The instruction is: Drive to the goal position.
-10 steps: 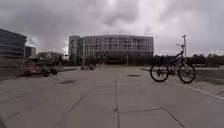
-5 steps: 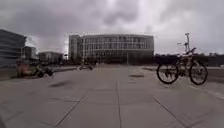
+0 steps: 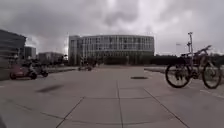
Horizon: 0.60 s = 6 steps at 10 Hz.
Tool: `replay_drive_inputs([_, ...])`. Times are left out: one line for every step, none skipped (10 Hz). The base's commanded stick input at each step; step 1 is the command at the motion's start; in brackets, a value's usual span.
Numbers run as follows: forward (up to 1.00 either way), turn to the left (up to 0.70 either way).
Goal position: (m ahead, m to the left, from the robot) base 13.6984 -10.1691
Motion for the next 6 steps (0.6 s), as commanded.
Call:
replay_drive_inputs([1.00,-0.02])
replay_drive_inputs([1.00,-0.02])
replay_drive_inputs([1.00,-0.02])
replay_drive_inputs([1.00,-0.02])
replay_drive_inputs([1.00,-0.02])
replay_drive_inputs([1.00,-0.02])
